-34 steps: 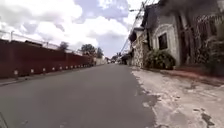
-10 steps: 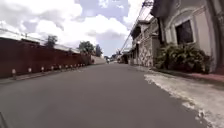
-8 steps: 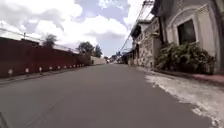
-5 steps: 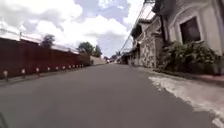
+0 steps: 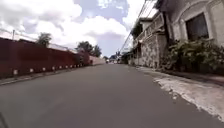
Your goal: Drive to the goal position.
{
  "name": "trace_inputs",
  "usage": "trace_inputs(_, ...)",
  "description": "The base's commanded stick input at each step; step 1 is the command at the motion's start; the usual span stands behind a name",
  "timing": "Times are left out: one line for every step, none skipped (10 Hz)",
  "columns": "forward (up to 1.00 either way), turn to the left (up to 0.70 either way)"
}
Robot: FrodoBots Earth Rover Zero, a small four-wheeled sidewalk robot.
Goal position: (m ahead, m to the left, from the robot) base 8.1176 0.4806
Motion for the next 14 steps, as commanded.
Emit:
trace_inputs(1.00,0.00)
trace_inputs(1.00,0.00)
trace_inputs(1.00,0.00)
trace_inputs(1.00,0.00)
trace_inputs(1.00,0.00)
trace_inputs(1.00,0.00)
trace_inputs(1.00,0.00)
trace_inputs(1.00,0.00)
trace_inputs(1.00,0.00)
trace_inputs(1.00,0.00)
trace_inputs(1.00,0.00)
trace_inputs(1.00,0.00)
trace_inputs(1.00,-0.05)
trace_inputs(1.00,-0.25)
